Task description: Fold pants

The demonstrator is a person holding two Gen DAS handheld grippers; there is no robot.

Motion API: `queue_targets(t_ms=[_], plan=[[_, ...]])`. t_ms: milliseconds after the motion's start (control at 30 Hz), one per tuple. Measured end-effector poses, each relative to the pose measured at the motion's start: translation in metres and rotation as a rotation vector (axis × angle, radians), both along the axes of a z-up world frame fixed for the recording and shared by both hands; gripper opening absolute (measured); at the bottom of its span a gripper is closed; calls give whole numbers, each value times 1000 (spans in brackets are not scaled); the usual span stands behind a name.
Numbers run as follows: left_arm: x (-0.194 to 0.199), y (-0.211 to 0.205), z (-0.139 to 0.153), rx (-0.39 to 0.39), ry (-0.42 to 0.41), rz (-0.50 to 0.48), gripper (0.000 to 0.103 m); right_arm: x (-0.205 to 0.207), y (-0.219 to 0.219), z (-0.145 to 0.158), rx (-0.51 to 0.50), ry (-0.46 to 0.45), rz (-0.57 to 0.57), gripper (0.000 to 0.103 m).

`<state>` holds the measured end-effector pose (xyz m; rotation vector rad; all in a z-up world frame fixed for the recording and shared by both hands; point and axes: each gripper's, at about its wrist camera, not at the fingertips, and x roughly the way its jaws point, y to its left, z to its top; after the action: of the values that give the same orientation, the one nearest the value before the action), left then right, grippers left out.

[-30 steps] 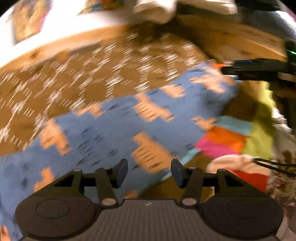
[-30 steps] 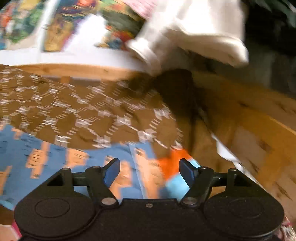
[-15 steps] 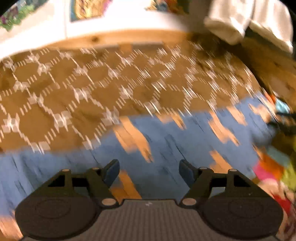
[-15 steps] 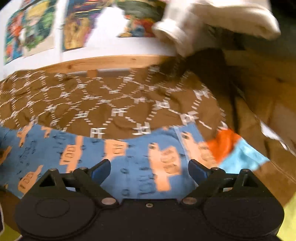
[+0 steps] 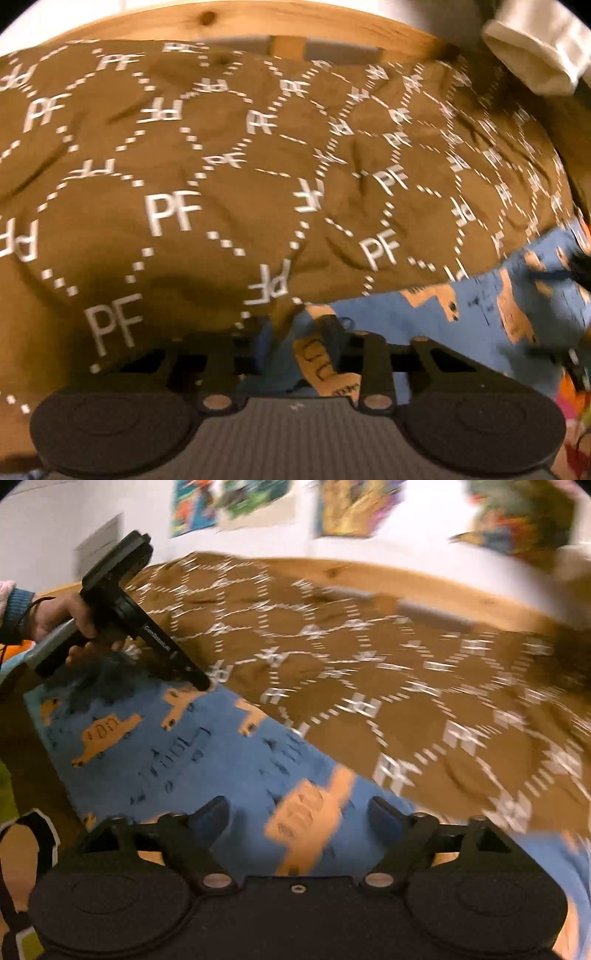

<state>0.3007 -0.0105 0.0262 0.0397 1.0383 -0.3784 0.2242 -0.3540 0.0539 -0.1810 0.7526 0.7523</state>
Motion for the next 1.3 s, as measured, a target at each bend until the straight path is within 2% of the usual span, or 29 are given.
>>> queue_targets(t_ms=[67,133,200,233,267,333,433,500,533,567,600,667,700,800,967,1067,1133,1167,1200,1300], plan=[[-1,-7,0,26,-10,-16,10,22,11,-1,-14,8,68,74],[-5,-13,3,67,-53,-29,8,40,22,-3,-44,-11,88,64],[-11,-19,6,104,-110,-23,6,51,31,-9,-104,-10,119,32],[-13,-21,9,107,-138,-9,6,53,34,-11,-134,-26,123,24],[-17,-24,11,108,-167,0,6,54,33,-10,-144,-38,130,12],[-24,-31,12,156,-227,-21,6,54,32,-6,-128,-40,113,9],[-23,-39,3,228,-223,-40,6,49,33,-12,-148,-47,102,9],[-22,-41,-1,242,-219,-33,8,48,34,-18,-158,-60,76,16],[-24,-43,-1,257,-231,-32,9,49,33,-18,-143,-33,78,20],[-26,-45,0,272,-246,-32,13,49,28,-14,-125,-17,48,35],[-30,-47,3,280,-260,-36,16,46,22,-10,-114,-13,21,55],[-41,-50,10,285,-296,-19,55,33,7,1,-111,-31,-20,77],[-50,-53,14,271,-328,-5,66,24,-1,6,-117,-39,-50,80],[-75,-66,20,235,-356,-29,74,-10,-31,19,-133,-20,-130,83],[-93,-98,-13,249,-217,-82,76,-51,-71,14,-131,90,-310,87],[-96,-105,-29,301,-204,-41,84,-53,-86,0,-164,127,-387,88],[-95,-105,-25,299,-191,-12,85,-55,-97,5,-131,133,-414,88],[-93,-107,-21,292,-183,-9,86,-58,-104,12,-99,123,-437,90],[-91,-110,-14,285,-182,-11,86,-62,-112,19,-75,107,-468,97],[-81,-129,8,261,-230,-62,88,-75,-140,31,-29,76,-603,100]])
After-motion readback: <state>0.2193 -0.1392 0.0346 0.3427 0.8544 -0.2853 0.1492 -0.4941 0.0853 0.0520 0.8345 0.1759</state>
